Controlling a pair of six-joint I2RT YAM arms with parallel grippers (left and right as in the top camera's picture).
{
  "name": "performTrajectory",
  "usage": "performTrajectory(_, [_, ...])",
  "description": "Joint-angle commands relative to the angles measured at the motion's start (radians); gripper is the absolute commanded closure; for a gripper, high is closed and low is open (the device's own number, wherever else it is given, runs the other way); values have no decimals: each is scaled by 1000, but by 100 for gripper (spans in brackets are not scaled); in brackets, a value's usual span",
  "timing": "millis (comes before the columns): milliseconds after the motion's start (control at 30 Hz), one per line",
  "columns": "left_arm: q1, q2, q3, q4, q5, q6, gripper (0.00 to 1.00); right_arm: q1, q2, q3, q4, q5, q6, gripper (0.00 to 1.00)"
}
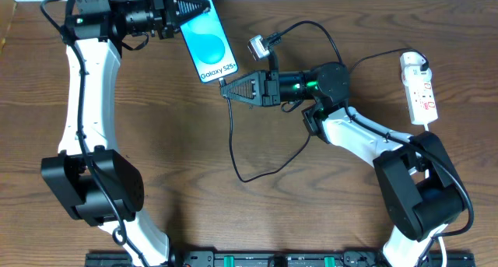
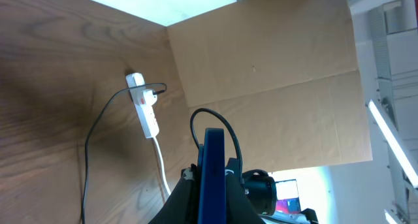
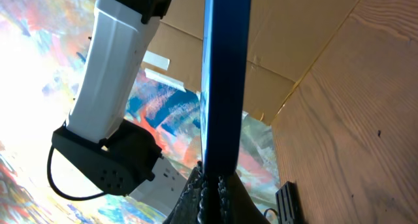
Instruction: Plug charger to phone and switch on socket
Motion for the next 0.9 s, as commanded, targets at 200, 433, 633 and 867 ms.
performTrajectory(200, [-10, -13, 0, 1, 50, 57, 93, -6, 2, 3, 4, 126, 41, 99])
performTrajectory(433, [-10, -13, 0, 0, 109, 83, 93, -6, 2, 3, -8, 182, 41, 99])
performTrajectory(633, [-10, -13, 0, 0, 109, 83, 92, -6, 2, 3, -22, 189, 41, 99])
performTrajectory(867, [-10, -13, 0, 0, 109, 83, 92, -6, 2, 3, -22, 190, 40, 99])
